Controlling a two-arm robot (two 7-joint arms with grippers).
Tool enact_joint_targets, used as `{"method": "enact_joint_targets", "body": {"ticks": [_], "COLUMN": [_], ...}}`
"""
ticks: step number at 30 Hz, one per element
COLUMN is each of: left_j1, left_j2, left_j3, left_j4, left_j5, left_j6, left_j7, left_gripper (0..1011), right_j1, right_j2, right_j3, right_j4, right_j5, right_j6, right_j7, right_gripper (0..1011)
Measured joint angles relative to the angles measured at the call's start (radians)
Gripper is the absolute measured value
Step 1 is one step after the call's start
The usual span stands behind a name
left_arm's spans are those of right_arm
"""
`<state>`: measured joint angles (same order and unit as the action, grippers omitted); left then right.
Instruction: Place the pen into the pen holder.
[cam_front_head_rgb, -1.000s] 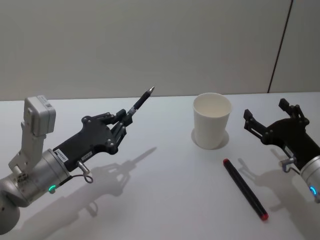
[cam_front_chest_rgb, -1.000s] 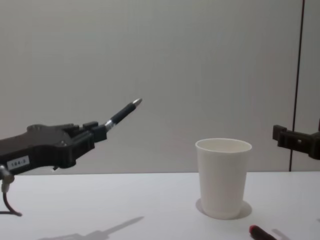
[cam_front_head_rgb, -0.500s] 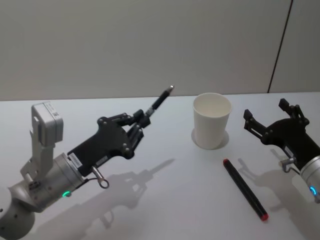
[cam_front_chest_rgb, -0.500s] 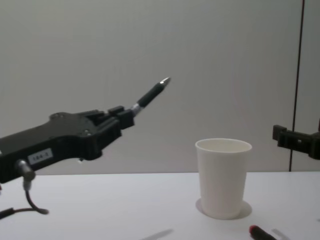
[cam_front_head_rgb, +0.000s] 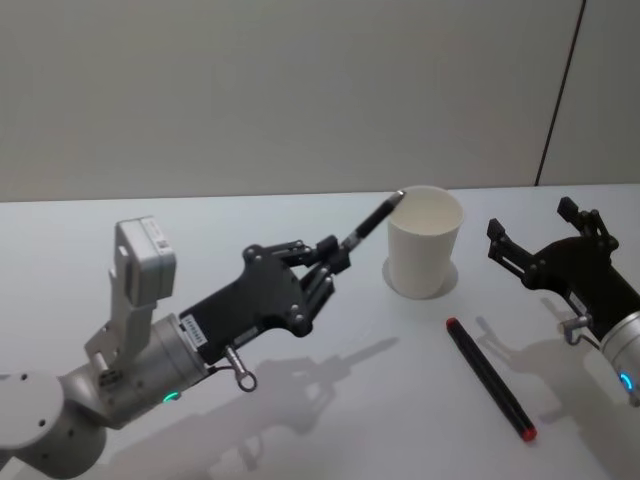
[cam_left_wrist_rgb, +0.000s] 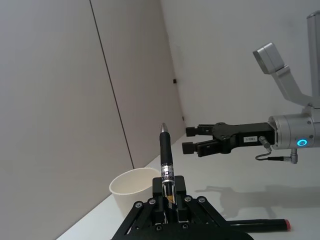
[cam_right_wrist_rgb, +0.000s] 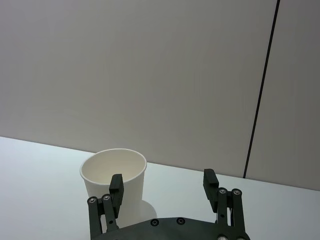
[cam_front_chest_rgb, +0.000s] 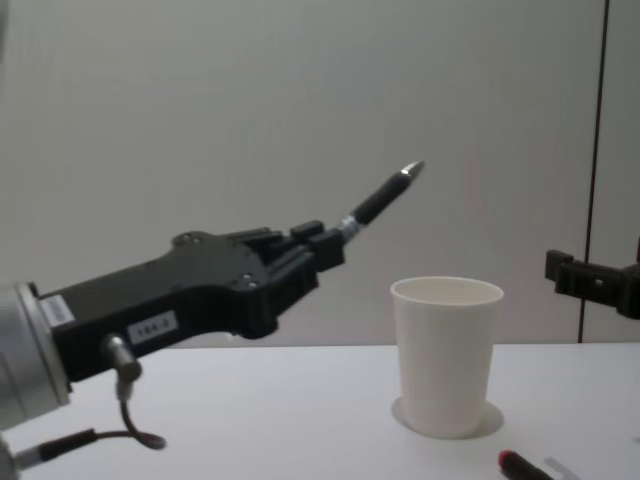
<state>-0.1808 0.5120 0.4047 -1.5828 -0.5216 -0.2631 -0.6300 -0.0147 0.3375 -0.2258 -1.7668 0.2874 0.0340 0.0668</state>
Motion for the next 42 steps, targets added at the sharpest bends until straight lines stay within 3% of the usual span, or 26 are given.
{"method": "enact_joint_targets", "body": {"ticks": [16, 30, 35, 42], "left_j1": [-0.03, -0.039, -0.041, -0.042], "left_j2": [-0.054, -0.075, -0.078, -0.081], "left_j3": [0.029, 0.04, 0.042, 0.043], "left_j4": [0.024, 0.031, 0.032, 0.033], "left_j5": [0.035, 0.047, 0.049, 0.05], "left_j6": [0.002, 0.001, 0.001, 0.001], "left_j7": [-0.029, -0.031, -0.032, -0.032], "left_gripper": [139, 139, 139, 139], "right_j1": [0.0, 0.0, -0.003, -0.017], "right_j2": [0.0, 0.0, 0.003, 0.017], "right_j3": [0.0, 0.0, 0.004, 0.016], "right_j4": [0.0, 0.0, -0.007, -0.03], "right_j5": [0.0, 0.001, 0.021, 0.095], "right_j6": [0.0, 0.0, 0.001, 0.006], "right_j7": [0.0, 0.001, 0.017, 0.059], "right_gripper": [1002, 1002, 1002, 1002]}}
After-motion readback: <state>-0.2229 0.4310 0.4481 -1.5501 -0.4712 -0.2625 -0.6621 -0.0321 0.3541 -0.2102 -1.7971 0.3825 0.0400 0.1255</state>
